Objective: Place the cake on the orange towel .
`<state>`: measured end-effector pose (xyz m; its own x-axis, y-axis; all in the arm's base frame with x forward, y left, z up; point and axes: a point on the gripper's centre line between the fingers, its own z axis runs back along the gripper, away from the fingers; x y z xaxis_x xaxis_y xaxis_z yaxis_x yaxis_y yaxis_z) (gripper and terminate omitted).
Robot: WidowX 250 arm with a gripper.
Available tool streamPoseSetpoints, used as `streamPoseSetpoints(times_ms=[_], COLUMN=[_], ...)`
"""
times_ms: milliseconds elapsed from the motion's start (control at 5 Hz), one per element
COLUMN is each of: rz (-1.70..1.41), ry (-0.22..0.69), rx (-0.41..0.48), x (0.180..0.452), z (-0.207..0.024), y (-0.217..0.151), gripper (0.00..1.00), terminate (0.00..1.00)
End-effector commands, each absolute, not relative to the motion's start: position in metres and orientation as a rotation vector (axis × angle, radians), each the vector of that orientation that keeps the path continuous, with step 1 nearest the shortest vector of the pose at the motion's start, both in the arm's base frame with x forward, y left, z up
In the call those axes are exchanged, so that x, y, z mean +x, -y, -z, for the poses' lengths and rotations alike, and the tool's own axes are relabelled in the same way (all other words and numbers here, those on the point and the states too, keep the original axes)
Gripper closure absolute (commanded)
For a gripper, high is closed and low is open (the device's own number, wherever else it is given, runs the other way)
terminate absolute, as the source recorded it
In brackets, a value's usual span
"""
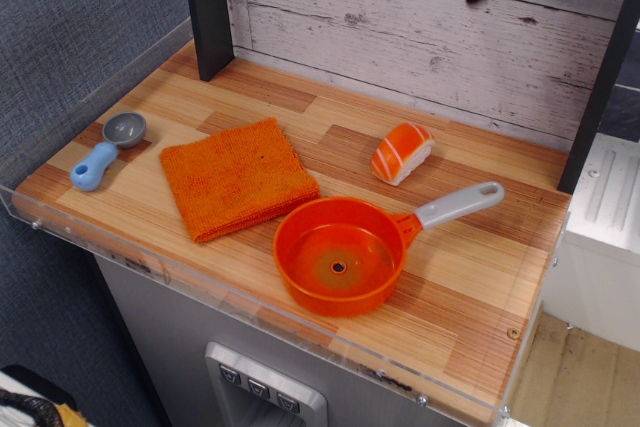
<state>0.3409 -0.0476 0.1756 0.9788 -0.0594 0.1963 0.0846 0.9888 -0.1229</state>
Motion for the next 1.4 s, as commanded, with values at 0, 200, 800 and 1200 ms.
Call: streamPoseSetpoints(times_ms=[0, 200, 800, 1200], rz=[0.098, 0.106, 0.041, 0.005], ry=[0.185, 0.157, 0.069, 0.006], rx=[-0.131, -0.116, -0.138, -0.17], x=[0.368, 0.376, 0.369, 0.363], z=[-0.14, -0.12, -0.083, -0.055], y=[0.06, 0.055, 0.021, 0.017], gripper=[0.0, 0.0, 0.0, 0.0], terminate=[0.0, 0.0, 0.0, 0.0])
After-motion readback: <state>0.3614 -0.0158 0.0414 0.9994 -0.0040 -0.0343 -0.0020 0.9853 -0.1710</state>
